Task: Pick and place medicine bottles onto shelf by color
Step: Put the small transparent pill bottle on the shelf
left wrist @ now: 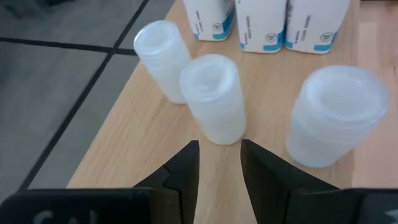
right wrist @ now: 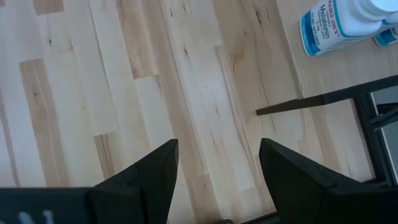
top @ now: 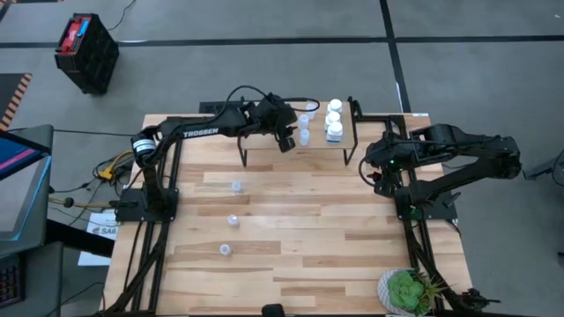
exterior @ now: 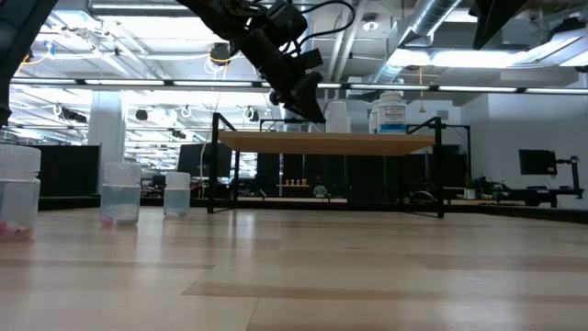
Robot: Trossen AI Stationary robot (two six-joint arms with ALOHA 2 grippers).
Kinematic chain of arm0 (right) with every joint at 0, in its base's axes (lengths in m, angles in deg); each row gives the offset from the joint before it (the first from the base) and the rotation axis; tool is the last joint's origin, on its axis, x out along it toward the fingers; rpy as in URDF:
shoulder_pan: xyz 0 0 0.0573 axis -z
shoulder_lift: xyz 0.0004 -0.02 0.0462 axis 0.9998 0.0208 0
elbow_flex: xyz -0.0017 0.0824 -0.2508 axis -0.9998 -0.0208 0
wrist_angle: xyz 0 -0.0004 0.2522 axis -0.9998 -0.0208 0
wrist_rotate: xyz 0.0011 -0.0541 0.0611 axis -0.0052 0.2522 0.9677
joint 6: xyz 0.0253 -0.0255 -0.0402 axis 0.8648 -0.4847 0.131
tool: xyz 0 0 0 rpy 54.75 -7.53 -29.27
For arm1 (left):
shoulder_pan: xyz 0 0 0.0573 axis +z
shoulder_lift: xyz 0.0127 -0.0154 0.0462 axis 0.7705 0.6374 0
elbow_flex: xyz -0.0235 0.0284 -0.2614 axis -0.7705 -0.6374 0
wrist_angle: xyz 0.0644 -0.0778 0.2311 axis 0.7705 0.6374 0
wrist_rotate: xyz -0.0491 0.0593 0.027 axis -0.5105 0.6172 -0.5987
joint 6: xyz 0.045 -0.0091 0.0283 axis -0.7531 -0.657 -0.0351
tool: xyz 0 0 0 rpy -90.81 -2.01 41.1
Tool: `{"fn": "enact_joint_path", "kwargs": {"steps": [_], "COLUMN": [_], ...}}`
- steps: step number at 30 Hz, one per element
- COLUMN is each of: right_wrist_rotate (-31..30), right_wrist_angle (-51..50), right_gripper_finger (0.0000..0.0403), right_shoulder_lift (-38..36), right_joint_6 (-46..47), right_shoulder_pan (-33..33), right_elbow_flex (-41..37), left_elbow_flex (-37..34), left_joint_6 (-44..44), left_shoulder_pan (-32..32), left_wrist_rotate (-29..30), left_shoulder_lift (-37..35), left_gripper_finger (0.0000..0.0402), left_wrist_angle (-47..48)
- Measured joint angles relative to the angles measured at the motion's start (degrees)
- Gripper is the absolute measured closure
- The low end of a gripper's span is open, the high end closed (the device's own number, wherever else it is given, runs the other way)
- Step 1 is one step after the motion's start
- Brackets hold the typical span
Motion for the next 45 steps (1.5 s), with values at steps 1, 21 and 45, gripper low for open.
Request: {"fn": "enact_joint_path", "kwargs": {"steps": [1,21,45], "right_wrist_rotate": [0.00,0.00,0.00], "right_wrist_angle": [0.00,-0.29,-0.40], "right_gripper_finger": [0.0155,0.0155,0.0155], "right_shoulder_lift": [0.00,0.00,0.00], "right_joint_6": [0.01,-0.02,2.62], "right_shoulder_pan": [0.00,0.02,-0.07], "right_elbow_flex": [0.00,0.00,0.00], "left_elbow_flex": [0.00,7.15,2.04], "left_joint_6": [0.05,0.23,10.49], "left_shoulder_pan": [0.00,-5.05,-18.05], "left_wrist_rotate": [-0.01,-0.01,-2.68], "left_shoulder_lift": [0.00,-4.19,-16.43], "left_gripper_finger": [0.0295,0.0295,0.0295], "left_wrist_angle": [0.09,20.75,50.37]}}
